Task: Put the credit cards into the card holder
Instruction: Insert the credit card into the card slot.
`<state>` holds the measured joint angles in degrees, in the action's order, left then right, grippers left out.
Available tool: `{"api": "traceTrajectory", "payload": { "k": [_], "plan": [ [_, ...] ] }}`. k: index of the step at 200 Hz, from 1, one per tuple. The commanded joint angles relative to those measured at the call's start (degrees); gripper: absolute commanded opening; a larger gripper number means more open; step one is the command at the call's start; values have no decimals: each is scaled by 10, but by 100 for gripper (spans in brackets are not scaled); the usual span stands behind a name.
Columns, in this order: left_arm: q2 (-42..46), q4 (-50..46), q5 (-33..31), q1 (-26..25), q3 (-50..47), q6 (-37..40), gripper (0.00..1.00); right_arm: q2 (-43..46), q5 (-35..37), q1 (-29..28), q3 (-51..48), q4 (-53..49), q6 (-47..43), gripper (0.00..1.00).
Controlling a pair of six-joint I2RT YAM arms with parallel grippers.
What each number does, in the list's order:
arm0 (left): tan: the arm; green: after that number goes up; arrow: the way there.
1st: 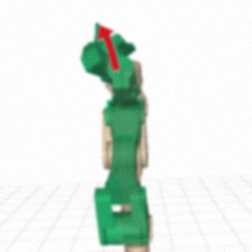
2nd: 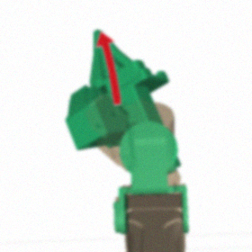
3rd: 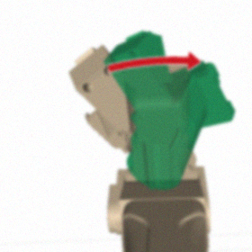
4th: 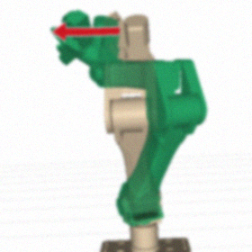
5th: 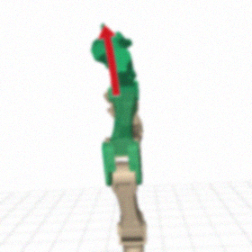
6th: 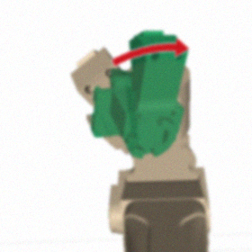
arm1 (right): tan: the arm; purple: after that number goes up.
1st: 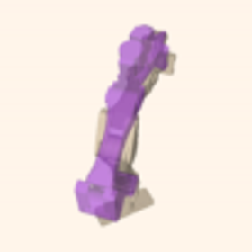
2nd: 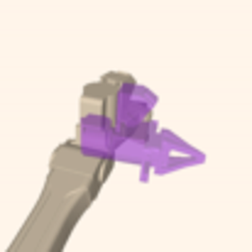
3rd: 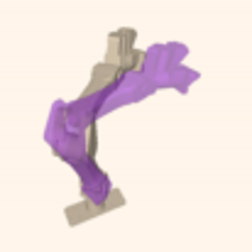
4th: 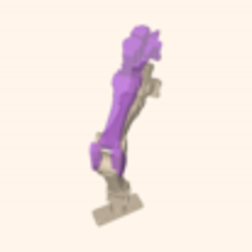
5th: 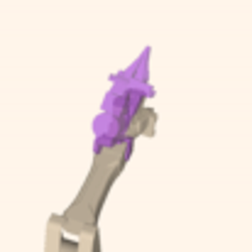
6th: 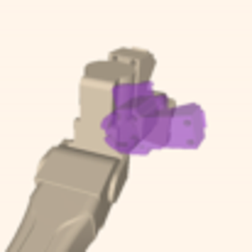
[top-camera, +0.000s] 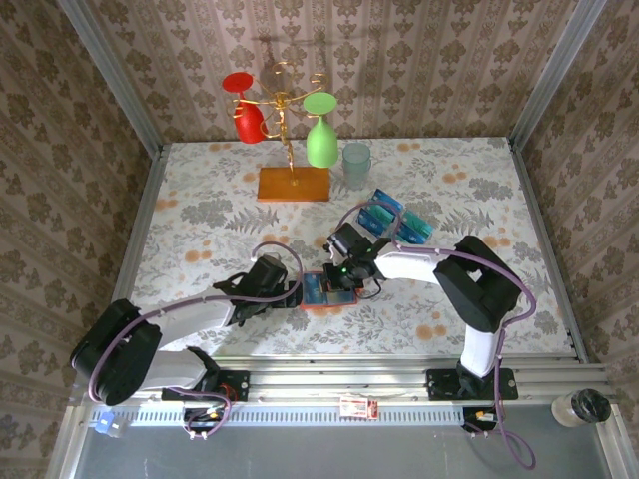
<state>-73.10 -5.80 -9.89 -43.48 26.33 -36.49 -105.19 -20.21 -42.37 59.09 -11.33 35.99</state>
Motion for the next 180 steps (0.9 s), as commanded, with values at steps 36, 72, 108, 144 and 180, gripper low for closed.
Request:
{"api": "traceTrajectory", "payload": {
  "k": [36,72,108,144,180],
  "plan": [
    [-17,8,-5,-1,-8,-8,100,-22,-15,-12,23,-4,1,3],
    [7,0,-7,5,-8,-5,100,-21,-18,-12,27,-4,3,3],
    [2,3,-2,5,-6,-2,100,-19,-18,-13,33,-9,1,3],
    [-21,15,0,5,-13,-6,100,-8,-11,-10,38,-23,-5,3],
    [-27,24,-6,6,-27,-12,100,10,10,-3,31,-39,-15,3]
  ]
}}
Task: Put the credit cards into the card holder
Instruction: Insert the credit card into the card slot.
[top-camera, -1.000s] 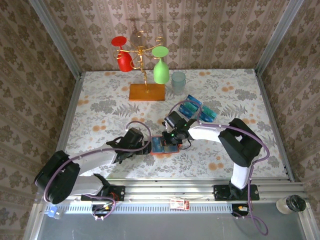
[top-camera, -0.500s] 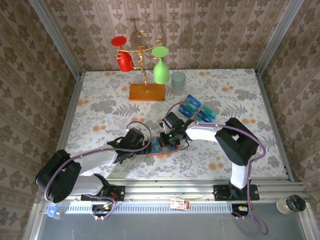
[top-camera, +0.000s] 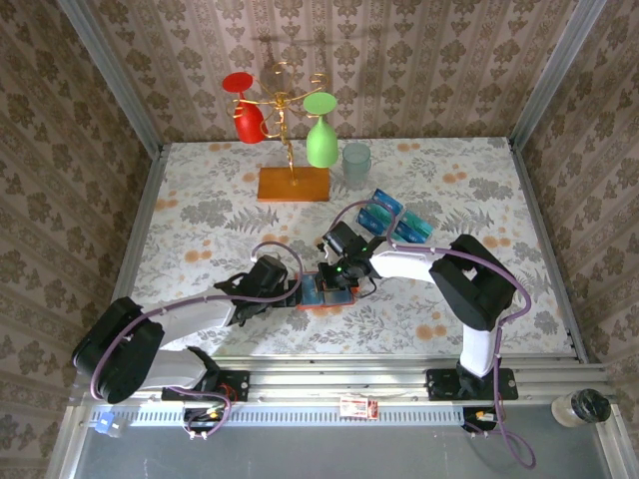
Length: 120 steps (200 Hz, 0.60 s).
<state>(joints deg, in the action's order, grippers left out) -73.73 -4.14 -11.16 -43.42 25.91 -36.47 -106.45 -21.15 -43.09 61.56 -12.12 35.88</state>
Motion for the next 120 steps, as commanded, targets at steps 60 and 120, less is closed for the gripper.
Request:
{"api": "traceTrajectory", "payload": {
  "k": [60,120],
  "plan": [
    [-39,18,5,5,-25,-14,100,23,48,6,-1,-55,-31,3],
    [-51,29,6,5,-27,-13,100,7,33,6,4,-47,-30,3]
  ]
}}
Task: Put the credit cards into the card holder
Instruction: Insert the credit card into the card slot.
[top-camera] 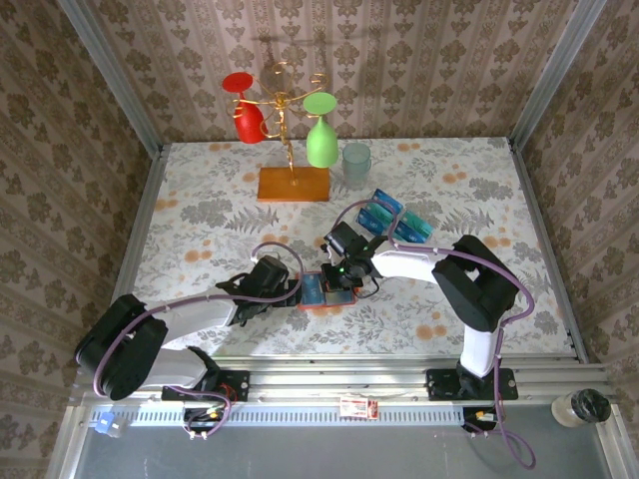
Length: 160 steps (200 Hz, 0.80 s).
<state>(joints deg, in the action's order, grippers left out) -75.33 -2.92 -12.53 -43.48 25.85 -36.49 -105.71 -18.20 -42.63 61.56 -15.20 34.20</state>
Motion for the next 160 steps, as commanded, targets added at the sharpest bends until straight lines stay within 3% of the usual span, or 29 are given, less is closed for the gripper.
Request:
{"api": "traceTrajectory", "payload": {
  "k": [1,61,160],
  "plan": [
    [-35,16,20,6,-27,-13,100,-1,2,1,4,-16,-13,3],
    [-43,25,22,5,-29,-13,100,-19,-52,1,12,16,6,3],
    [-20,20,43,24,-15,-13,100,-19,-55,1,2,30,21,3]
  ]
}}
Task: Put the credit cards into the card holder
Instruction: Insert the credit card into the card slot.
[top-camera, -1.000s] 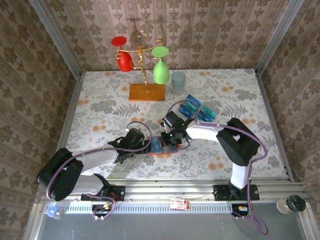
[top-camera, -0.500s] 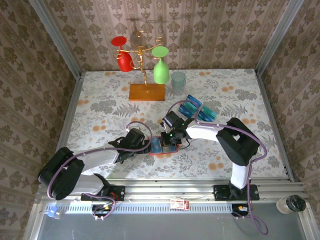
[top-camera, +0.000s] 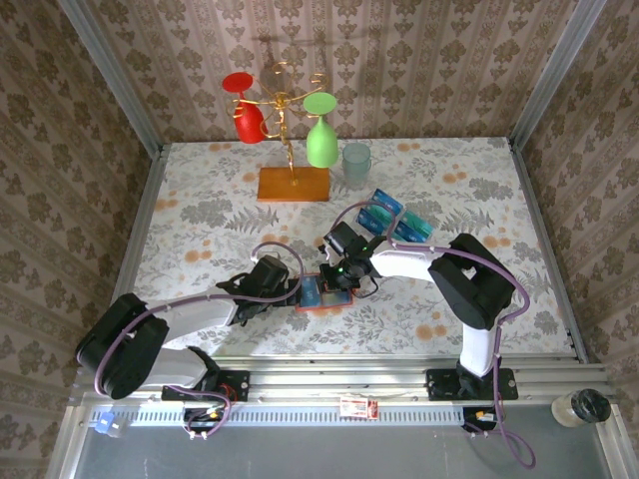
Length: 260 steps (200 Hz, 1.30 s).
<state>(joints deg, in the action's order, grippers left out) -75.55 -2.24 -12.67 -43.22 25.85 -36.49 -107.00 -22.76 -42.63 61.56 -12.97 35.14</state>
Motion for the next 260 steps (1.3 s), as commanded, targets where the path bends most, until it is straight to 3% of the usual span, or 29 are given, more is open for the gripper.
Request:
{"api": "traceTrajectory", "payload": {
  "k": [1,92,260],
  "plan": [
    [-16,12,45,23,-15,-13,100,-6,-9,1,2,9,12,3],
    [48,-24,64,61,-3,-13,100,-16,-8,1,4,21,20,4],
    [52,-25,69,64,9,-13,100,-40,-30,1,3,50,44,6]
  ]
}}
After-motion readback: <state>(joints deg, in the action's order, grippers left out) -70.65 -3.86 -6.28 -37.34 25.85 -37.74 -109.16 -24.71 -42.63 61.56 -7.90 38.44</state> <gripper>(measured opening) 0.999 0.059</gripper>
